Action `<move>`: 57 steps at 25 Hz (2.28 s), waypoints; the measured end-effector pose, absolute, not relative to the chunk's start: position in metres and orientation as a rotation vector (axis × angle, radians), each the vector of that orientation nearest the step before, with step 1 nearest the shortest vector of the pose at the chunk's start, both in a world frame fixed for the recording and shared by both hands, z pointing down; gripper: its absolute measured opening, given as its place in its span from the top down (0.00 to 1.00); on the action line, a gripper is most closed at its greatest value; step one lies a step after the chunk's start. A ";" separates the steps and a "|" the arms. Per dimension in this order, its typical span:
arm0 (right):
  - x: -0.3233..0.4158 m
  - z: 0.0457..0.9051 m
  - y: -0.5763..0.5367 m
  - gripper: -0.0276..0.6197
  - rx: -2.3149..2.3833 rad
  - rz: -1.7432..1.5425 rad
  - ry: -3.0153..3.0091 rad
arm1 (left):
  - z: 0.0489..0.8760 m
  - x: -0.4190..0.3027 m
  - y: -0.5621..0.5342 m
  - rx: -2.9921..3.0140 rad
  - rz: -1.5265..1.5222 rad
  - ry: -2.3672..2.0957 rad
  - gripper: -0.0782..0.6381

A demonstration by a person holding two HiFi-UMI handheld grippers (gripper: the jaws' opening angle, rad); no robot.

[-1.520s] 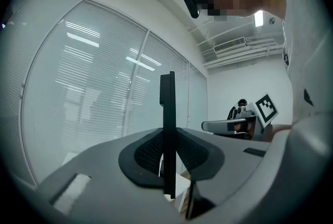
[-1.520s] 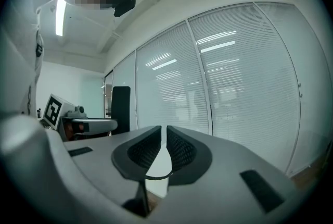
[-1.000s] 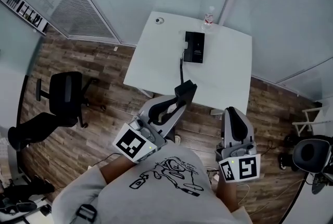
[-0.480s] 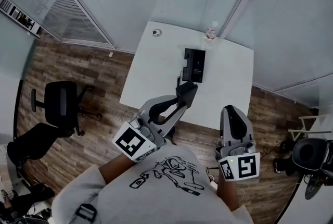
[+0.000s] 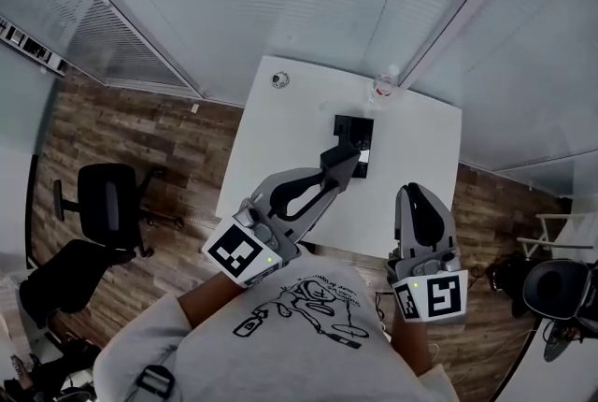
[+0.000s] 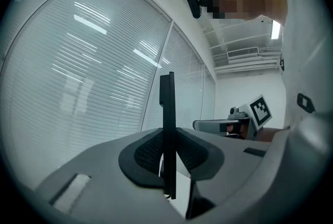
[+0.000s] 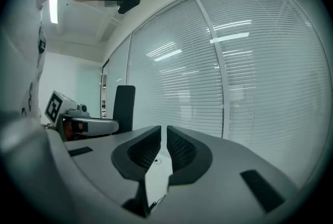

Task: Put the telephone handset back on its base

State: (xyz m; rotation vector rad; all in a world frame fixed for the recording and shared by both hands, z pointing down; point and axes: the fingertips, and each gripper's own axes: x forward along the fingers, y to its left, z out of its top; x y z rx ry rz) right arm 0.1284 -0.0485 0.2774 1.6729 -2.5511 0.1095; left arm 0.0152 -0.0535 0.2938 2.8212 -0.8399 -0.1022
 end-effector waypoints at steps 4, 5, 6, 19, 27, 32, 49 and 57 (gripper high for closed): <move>0.121 0.282 -0.069 0.91 1.661 0.116 -2.554 | 0.298 0.012 -0.074 2.806 -0.101 -0.820 0.79; 0.119 0.284 -0.073 0.91 1.653 0.122 -2.558 | 0.300 0.012 -0.077 2.801 -0.099 -0.812 0.79; 0.118 0.286 -0.075 0.91 1.646 0.131 -2.563 | 0.301 0.012 -0.080 2.794 -0.099 -0.802 0.79; 0.075 0.339 -0.077 0.69 1.367 0.363 -2.685 | 0.346 0.031 -0.092 2.713 -0.037 -0.687 0.79; 0.056 0.394 -0.068 0.57 1.282 0.446 -2.603 | 0.372 0.040 -0.093 2.647 -0.037 -0.636 0.79; 0.049 0.432 -0.067 0.57 1.255 0.512 -2.528 | 0.390 0.047 -0.091 2.614 -0.019 -0.587 0.79; 0.061 0.498 -0.065 0.63 1.317 0.676 -2.374 | 0.440 0.059 -0.090 2.501 -0.014 -0.536 0.79; 0.066 0.516 -0.062 0.63 1.334 0.751 -2.290 | 0.460 0.063 -0.089 2.595 0.093 -0.632 0.76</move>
